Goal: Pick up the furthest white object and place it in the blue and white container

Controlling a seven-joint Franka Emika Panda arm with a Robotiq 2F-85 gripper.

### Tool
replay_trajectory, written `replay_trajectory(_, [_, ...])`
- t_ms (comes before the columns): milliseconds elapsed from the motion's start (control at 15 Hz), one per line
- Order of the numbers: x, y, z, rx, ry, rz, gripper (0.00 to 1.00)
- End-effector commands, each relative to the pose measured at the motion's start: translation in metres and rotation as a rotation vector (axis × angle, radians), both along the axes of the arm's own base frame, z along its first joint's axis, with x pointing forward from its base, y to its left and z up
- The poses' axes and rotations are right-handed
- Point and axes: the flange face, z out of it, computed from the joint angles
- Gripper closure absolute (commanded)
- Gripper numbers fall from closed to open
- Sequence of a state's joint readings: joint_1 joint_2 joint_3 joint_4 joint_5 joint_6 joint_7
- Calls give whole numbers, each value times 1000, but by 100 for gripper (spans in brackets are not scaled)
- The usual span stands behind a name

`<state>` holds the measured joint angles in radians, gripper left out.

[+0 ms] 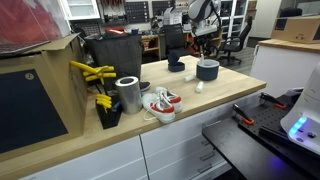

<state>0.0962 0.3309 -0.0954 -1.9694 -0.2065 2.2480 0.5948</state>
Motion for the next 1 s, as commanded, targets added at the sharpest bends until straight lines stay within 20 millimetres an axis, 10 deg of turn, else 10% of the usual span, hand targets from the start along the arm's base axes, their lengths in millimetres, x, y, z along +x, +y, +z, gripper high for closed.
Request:
replay_trajectory(0, [-17,6,18,21,24,18,95])
replay_trajectory(933, [-34,0,27,62,126,-18,95])
